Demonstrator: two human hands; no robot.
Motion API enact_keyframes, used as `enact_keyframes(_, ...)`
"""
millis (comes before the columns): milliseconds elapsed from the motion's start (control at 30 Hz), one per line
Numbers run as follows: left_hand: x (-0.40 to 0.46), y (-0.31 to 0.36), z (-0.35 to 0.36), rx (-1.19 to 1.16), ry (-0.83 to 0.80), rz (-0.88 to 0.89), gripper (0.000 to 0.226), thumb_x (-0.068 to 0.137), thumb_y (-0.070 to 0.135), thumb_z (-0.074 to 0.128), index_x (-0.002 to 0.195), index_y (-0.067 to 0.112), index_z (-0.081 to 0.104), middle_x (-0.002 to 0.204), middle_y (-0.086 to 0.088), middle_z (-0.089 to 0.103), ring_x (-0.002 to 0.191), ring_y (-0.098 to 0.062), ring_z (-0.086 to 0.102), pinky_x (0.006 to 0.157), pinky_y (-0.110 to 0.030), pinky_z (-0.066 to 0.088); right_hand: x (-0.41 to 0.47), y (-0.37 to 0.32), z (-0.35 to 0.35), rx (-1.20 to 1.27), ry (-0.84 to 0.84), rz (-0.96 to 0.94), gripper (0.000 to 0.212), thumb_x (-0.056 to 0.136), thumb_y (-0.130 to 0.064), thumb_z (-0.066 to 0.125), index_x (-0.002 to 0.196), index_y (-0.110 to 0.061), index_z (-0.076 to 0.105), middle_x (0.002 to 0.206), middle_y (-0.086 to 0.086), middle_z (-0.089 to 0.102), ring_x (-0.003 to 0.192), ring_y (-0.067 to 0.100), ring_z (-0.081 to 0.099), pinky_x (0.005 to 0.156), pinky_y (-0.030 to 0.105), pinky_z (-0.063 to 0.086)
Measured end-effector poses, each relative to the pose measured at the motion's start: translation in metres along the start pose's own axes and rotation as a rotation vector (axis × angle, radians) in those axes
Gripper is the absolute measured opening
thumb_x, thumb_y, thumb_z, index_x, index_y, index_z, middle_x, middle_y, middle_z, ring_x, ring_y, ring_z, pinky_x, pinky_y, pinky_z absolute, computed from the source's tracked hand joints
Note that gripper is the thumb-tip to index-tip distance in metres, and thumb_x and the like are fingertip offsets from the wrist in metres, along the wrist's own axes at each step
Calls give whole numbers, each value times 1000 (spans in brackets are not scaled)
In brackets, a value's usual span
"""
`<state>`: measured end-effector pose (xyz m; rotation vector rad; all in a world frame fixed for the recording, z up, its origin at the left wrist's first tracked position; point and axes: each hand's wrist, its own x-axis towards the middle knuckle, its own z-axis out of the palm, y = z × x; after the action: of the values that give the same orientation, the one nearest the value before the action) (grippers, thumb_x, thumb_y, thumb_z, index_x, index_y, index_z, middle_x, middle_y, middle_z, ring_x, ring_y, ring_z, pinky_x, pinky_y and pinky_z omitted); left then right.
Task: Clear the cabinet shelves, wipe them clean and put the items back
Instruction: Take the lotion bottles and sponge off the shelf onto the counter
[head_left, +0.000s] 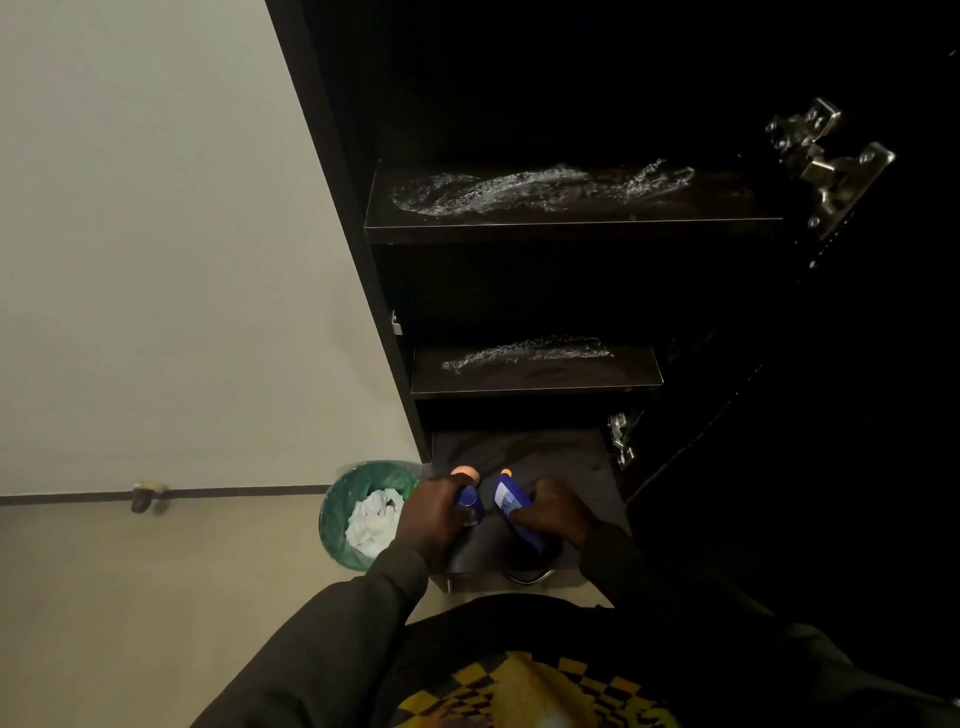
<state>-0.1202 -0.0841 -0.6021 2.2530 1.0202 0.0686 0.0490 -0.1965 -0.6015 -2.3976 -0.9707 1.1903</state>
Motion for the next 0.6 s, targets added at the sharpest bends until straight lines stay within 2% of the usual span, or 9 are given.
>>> enact_keyframes(100, 1, 0, 0, 1, -2, 13, 50, 74, 25, 75, 123, 24, 64, 110, -4, 73, 99, -25, 67, 83, -27, 50, -2, -6, -1, -39, -38, -1, 52, 76, -41, 75, 114, -9, 61, 114, 10, 63, 106, 28, 62, 87, 38, 53)
enact_keyframes(233, 3, 0, -2, 11, -19, 27, 49, 73, 25, 74, 122, 24, 65, 106, -3, 73, 95, -23, 67, 77, -23, 46, 2, -12, -1, -210, 0, -20, 52, 80, -38, 74, 120, -9, 56, 123, 10, 59, 113, 27, 57, 90, 32, 45)
enact_keyframes(300, 5, -1, -4, 13, -30, 39, 46, 72, 29, 74, 117, 27, 65, 102, -1, 73, 91, -22, 67, 75, -24, 47, 3, -17, -2, -238, 56, -61, 50, 81, -35, 75, 119, -8, 57, 122, 9, 61, 112, 26, 58, 90, 31, 46)
enact_keyframes(433, 7, -2, -6, 31, -49, 81, 33, 68, 37, 72, 97, 28, 57, 82, 5, 68, 74, -18, 64, 63, -27, 48, 3, -21, 1, -211, 149, -169, 42, 77, -38, 77, 105, -8, 64, 109, 10, 66, 101, 26, 63, 85, 34, 51)
enact_keyframes(500, 6, -1, -7, 25, -42, 104, 27, 71, 36, 69, 91, 26, 56, 79, 5, 66, 71, -16, 62, 62, -27, 48, 4, -21, 5, -242, 154, -217, 41, 79, -36, 75, 107, -8, 64, 113, 11, 63, 107, 28, 59, 90, 33, 45)
enact_keyframes(600, 4, -3, -6, 1, -21, 116, 20, 77, 33, 68, 94, 24, 64, 86, 3, 70, 77, -17, 65, 68, -30, 51, 4, -22, 10, -297, 158, -264, 38, 84, -27, 69, 113, -5, 60, 121, 15, 57, 116, 33, 51, 95, 33, 37)
